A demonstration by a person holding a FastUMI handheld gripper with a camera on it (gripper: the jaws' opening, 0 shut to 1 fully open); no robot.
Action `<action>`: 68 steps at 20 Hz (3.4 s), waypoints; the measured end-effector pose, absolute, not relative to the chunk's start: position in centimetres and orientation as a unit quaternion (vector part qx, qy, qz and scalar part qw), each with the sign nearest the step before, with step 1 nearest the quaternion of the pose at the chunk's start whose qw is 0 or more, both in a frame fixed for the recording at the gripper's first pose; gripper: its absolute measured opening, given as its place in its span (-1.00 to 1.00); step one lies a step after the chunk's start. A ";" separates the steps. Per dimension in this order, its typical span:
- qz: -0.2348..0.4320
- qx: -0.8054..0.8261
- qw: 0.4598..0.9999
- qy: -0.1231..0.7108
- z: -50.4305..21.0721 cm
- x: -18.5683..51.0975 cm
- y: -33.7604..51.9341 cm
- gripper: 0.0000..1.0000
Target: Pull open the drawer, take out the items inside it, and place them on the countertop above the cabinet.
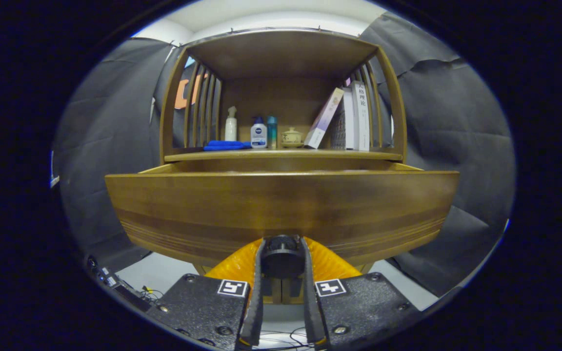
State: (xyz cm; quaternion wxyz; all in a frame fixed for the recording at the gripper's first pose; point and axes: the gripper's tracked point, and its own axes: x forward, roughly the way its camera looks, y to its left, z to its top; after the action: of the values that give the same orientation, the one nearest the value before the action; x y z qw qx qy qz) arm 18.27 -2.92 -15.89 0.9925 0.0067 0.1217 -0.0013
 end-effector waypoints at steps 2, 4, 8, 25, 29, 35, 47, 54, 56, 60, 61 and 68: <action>-0.003 0.010 0.992 0.122 -16.0 18.2 -3.1 -0.26; -0.001 0.011 0.992 0.122 -16.0 18.2 -3.0 -0.26; 0.001 0.010 0.992 0.123 -16.2 18.3 -3.1 -0.26; 0.016 0.029 0.995 0.092 -9.8 14.6 -5.0 1.00; 0.015 0.031 0.996 0.088 -4.5 15.8 -5.9 1.00; 0.017 0.041 0.993 0.106 2.1 20.9 -6.4 1.00; 0.009 0.002 0.951 0.309 -1.4 31.9 -3.2 1.00; -0.003 0.001 0.888 0.460 -9.6 33.1 -3.1 1.00; -0.007 -0.002 0.872 0.490 -11.1 33.1 -3.5 1.00; 0.005 0.007 0.823 0.568 -13.9 31.4 -2.7 0.98; 0.001 0.006 0.813 0.583 -14.6 31.2 -2.9 0.98; -0.006 -0.008 0.781 0.624 -17.2 29.7 -2.9 0.74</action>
State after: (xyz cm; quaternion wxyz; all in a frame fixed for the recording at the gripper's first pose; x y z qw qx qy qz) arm 29.74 -2.95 -17.17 0.7810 -0.0083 0.6245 -0.0056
